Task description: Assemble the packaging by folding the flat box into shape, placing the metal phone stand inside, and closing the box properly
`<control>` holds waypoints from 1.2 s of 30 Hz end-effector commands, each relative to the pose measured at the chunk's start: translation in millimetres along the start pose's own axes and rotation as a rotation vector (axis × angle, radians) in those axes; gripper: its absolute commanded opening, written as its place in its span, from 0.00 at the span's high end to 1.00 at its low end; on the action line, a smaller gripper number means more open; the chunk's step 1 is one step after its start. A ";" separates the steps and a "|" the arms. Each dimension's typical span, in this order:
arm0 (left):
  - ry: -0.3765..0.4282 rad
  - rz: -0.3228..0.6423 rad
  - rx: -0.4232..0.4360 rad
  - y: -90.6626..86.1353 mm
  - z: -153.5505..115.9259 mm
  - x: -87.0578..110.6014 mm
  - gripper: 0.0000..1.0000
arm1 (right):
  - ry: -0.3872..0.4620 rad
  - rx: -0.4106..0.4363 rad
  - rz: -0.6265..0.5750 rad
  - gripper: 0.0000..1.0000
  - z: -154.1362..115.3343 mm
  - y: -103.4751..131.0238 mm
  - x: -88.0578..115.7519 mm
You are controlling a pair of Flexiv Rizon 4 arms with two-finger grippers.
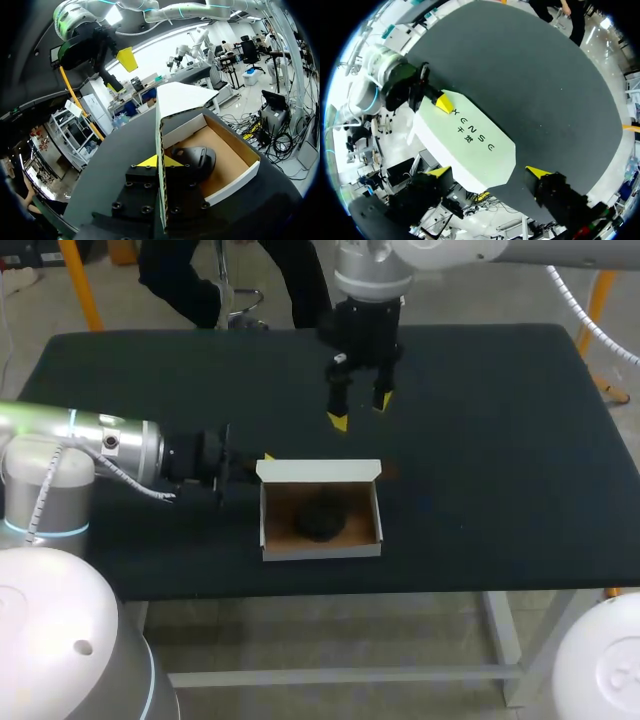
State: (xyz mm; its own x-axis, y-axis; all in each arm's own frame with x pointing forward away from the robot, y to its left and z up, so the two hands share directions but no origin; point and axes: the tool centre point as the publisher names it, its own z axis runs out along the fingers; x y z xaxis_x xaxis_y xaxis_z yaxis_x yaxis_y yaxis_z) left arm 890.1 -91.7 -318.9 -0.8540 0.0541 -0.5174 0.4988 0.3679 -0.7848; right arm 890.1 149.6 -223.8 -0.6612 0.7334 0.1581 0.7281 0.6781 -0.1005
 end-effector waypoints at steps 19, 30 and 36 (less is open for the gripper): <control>-0.047 0.049 0.007 3.3 -1.1 11.7 1.00 | 0.169 -0.095 0.572 0.00 45.7 -47.0 -6.8; -0.051 0.117 0.020 0.3 -2.5 16.5 1.00 | 0.169 -0.095 0.572 0.00 45.7 -47.0 -6.8; -0.051 0.159 0.008 -0.9 -1.6 20.3 1.00 | 0.170 -0.065 0.580 0.00 47.9 -45.4 -5.8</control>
State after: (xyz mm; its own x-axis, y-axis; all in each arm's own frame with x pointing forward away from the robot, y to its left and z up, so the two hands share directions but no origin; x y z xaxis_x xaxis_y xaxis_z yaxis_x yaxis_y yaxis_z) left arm 875.7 -89.8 -327.1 -0.7582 0.0683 -0.6484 0.6270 0.3493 -0.6963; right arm 850.1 114.2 -267.0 -0.1189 0.9590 0.2571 0.9777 0.1582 -0.1380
